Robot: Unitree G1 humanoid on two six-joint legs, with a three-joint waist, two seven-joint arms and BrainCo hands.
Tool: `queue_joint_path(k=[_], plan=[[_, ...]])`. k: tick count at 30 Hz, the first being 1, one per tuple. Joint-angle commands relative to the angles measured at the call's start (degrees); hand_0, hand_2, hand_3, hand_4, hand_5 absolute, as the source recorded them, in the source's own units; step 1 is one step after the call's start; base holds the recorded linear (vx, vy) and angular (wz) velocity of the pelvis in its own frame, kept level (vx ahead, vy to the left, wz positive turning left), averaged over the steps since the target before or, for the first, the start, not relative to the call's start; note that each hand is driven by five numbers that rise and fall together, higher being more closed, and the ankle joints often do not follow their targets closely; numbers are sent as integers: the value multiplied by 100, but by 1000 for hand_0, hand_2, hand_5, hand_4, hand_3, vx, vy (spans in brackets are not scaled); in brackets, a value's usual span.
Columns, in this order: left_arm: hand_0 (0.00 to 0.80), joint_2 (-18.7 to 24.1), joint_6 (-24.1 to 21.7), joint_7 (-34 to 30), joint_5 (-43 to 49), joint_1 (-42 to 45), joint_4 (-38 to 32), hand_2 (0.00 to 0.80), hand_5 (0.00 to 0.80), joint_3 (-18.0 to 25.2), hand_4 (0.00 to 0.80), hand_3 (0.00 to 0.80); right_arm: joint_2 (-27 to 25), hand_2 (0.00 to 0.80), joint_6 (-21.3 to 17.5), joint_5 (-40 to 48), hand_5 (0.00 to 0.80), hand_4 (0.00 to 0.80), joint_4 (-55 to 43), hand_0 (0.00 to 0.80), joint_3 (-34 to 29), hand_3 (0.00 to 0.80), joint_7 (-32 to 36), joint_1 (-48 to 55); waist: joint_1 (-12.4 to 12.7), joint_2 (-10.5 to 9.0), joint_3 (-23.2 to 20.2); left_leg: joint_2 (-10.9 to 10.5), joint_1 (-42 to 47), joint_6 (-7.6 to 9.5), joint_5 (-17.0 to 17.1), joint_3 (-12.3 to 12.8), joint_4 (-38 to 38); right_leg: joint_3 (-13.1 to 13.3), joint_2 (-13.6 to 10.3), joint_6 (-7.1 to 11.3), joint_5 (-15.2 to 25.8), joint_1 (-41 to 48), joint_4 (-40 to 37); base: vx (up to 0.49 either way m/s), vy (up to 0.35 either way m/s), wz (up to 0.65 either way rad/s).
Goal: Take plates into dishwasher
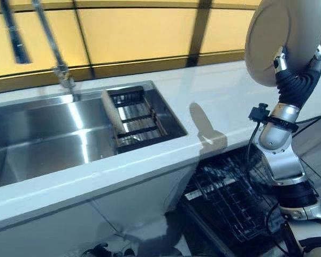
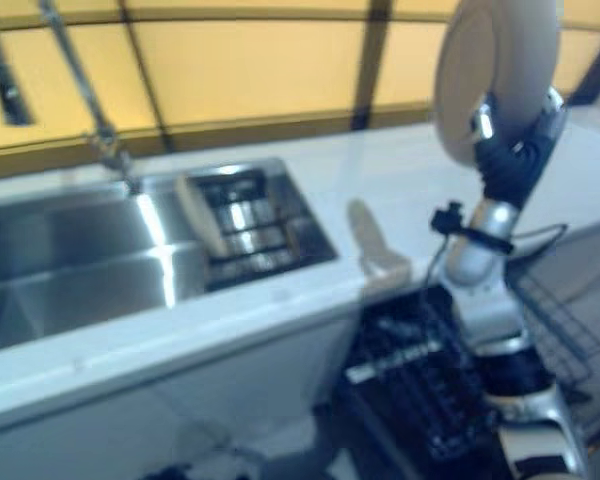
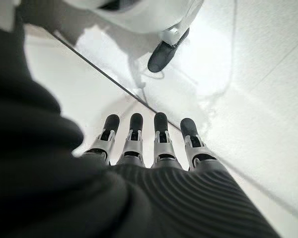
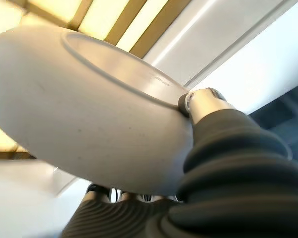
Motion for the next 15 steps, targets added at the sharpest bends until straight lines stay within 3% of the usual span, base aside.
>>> queue_joint_path(k=[1, 4, 8, 15], plan=[[0, 59, -179, 107, 50, -295, 4, 0, 0, -58, 0, 0, -63, 800, -506, -18, 800, 800, -366, 800, -516, 800, 39, 152, -111, -3, 36, -232, -16, 324, -593, 165, 23, 83, -276, 145, 31, 333, 216, -98, -214, -44], [0, 42, -160, 194, 32, -245, -12, 0, 0, 44, 0, 0, 6, 800, -701, -17, 800, 800, -417, 800, -591, 800, 232, 616, -160, -21, 37, -97, 37, 259, -552, 355, 23, -14, -90, 129, -225, 423, -3, -71, -250, -51], [0, -4, -113, 253, 37, -206, -132, 0, 0, 124, 0, 0, -37, 800, -762, 177, 800, 800, -472, 800, -630, 800, 382, 1206, -286, -43, 78, 145, 8, 84, -380, 424, 23, 150, 318, 50, -579, 480, -392, -89, -284, -23], [0, -233, -183, 300, -39, -87, -187, 0, 0, 175, 0, 0, 35, 800, -838, 340, 800, 800, -117, 800, -596, 800, 768, 1750, -462, -35, 186, 300, -100, -160, -174, 357, 23, 340, 619, -186, -589, 490, -718, -72, -213, -2]])
